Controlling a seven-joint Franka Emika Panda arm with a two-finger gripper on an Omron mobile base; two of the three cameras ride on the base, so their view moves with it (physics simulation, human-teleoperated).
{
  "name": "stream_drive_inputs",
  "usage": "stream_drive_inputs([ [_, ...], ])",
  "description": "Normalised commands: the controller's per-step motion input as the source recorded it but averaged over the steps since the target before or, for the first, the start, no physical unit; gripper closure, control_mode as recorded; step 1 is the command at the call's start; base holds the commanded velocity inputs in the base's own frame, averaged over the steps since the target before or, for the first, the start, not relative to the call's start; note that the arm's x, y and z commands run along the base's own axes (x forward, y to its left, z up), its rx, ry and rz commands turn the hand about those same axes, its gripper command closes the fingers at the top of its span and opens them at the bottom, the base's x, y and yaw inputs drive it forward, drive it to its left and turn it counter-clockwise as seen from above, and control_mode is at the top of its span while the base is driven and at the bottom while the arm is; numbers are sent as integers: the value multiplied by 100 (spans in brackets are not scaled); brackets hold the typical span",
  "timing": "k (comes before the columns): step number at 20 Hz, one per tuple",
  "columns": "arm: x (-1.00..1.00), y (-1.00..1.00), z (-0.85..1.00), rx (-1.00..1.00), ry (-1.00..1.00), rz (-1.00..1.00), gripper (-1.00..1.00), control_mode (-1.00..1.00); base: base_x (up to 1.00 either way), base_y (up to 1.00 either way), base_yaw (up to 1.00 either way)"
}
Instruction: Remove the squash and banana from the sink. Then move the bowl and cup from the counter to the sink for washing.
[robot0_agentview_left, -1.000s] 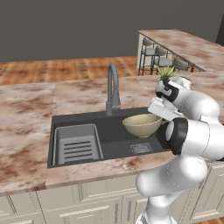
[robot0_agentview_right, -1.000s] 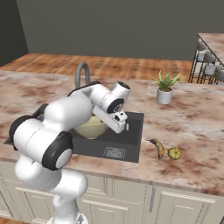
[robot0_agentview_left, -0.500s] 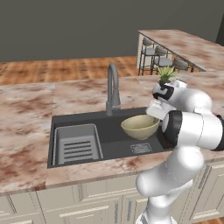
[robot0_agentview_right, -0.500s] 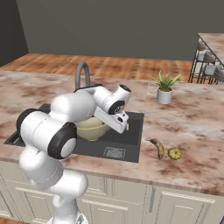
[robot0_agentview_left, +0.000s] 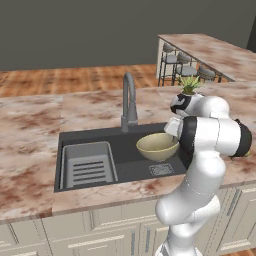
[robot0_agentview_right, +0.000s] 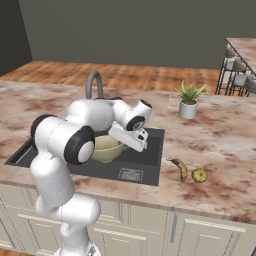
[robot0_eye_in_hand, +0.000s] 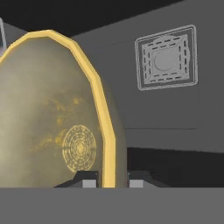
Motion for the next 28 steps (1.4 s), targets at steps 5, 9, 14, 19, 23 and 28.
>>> stream_drive_inputs([
  [5, 25, -1, -22, 6, -6, 17, 100, -100, 0, 0, 0],
  [9, 20, -2, -21, 7, -8, 16, 100, -100, 0, 0, 0],
  [14, 23, 0, -20, 5, -1, 11, 100, -100, 0, 0, 0],
  [19, 16, 0, -19, 6, 0, 7, 100, -100, 0, 0, 0],
  [23, 11, 1, -18, 6, 0, 0, 100, -100, 0, 0, 0],
  [28, 5, 3, -19, 6, 0, 0, 100, -100, 0, 0, 0],
])
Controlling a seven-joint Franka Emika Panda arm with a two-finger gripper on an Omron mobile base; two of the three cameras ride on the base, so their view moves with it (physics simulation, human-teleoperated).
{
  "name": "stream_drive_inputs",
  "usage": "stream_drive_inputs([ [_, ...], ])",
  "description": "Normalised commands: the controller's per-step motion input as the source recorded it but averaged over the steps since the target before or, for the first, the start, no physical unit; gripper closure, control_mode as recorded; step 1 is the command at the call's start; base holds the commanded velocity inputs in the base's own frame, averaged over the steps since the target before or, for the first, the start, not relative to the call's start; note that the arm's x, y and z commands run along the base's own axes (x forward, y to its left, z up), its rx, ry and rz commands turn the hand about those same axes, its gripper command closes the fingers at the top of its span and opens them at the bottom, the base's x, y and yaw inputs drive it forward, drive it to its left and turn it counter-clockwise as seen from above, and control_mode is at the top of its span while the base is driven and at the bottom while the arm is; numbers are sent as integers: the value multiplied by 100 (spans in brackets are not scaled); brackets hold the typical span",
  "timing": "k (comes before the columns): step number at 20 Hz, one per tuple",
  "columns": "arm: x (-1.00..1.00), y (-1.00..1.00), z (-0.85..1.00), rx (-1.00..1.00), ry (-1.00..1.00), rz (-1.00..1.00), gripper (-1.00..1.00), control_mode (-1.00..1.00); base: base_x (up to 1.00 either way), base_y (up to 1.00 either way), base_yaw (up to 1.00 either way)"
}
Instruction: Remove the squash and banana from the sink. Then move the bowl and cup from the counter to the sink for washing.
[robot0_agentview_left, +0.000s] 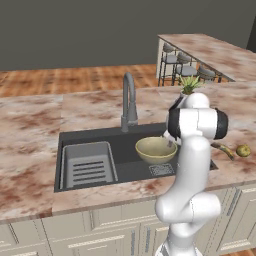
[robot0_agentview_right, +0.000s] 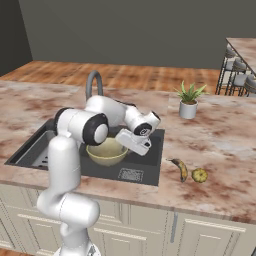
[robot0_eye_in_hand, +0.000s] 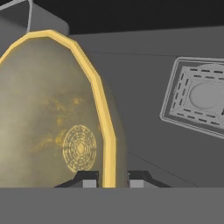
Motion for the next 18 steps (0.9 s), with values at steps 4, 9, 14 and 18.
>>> stream_drive_inputs([
  [4, 1, 4, -19, 3, 0, 0, 100, -100, 0, 0, 0],
  [9, 2, 4, -18, 1, 0, -2, 100, -100, 0, 0, 0],
  [14, 8, 0, -14, 0, 0, -5, 100, -100, 0, 0, 0],
  [18, 8, 2, -17, 0, 0, -9, 100, -100, 0, 0, 0],
])
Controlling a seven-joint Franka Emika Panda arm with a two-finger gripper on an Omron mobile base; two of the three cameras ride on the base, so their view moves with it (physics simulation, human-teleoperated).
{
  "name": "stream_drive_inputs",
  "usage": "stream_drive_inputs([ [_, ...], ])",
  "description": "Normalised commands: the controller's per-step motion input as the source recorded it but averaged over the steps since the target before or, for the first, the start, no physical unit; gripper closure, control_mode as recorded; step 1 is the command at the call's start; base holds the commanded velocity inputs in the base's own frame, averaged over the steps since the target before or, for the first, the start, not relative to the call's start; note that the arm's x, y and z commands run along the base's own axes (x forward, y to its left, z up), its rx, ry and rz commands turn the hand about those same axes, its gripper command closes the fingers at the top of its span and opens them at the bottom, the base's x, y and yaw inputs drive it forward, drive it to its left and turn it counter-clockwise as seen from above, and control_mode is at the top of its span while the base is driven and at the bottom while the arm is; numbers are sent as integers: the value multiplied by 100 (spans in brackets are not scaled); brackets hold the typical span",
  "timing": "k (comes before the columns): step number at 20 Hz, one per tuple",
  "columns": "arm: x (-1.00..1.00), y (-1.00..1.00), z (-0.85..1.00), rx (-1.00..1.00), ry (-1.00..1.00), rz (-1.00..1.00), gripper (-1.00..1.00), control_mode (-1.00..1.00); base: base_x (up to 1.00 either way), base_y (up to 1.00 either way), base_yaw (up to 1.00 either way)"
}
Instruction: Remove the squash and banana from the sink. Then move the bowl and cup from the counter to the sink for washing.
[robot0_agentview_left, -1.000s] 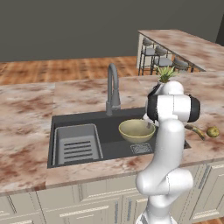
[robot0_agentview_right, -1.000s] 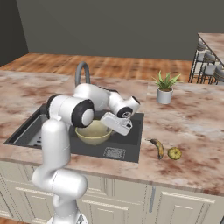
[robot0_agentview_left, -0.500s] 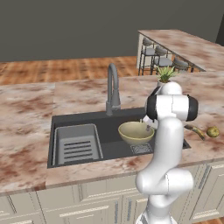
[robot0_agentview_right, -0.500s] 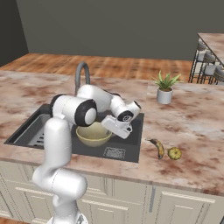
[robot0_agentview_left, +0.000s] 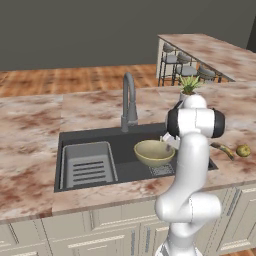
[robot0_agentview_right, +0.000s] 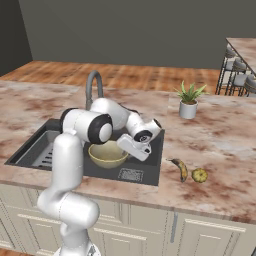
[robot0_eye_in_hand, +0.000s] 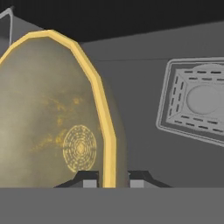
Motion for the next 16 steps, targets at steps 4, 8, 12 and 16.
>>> stream_drive_inputs([
  [4, 12, 1, -16, 0, 0, -9, 100, -100, 0, 0, 0],
  [8, 11, 4, -17, 0, 0, -10, 100, -100, 0, 0, 0],
  [12, 7, 8, -16, 0, 0, -10, 100, -100, 0, 0, 0],
  [16, 5, 9, -17, 0, 0, -10, 100, -100, 0, 0, 0],
])
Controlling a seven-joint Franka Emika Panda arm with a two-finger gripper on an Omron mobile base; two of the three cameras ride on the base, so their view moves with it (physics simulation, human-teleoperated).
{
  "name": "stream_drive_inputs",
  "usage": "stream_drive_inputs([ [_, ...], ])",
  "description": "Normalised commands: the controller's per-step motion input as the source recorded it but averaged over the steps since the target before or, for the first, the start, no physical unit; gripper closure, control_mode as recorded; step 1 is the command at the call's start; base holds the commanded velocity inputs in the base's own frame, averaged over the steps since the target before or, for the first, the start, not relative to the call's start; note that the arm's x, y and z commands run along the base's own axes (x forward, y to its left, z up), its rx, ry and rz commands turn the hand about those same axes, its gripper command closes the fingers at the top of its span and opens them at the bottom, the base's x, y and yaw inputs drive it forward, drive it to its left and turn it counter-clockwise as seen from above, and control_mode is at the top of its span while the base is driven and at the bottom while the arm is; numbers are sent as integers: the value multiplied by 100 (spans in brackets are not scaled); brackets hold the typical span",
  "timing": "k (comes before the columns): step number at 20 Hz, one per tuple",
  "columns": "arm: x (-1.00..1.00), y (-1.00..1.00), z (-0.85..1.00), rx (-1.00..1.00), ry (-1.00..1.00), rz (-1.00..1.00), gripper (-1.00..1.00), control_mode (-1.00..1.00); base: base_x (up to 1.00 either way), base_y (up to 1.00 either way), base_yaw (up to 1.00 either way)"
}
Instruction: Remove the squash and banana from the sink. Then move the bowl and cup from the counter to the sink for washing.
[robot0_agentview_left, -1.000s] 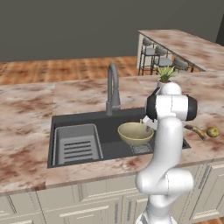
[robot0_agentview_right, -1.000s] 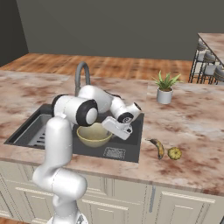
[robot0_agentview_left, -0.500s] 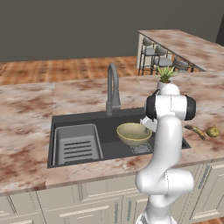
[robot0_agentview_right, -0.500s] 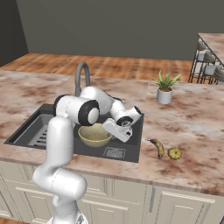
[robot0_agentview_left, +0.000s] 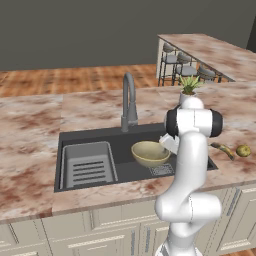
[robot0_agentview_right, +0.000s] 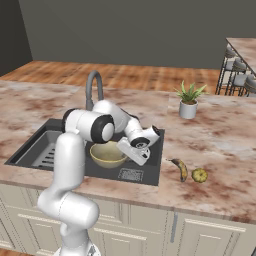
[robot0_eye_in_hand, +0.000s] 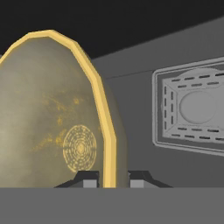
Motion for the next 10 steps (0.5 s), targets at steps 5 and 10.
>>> stream_drive_inputs([
  [5, 7, 11, -16, 0, 0, -8, 100, -100, 0, 0, 0],
  [10, 10, 7, -17, 0, 5, -3, 100, -100, 0, 0, 0],
])
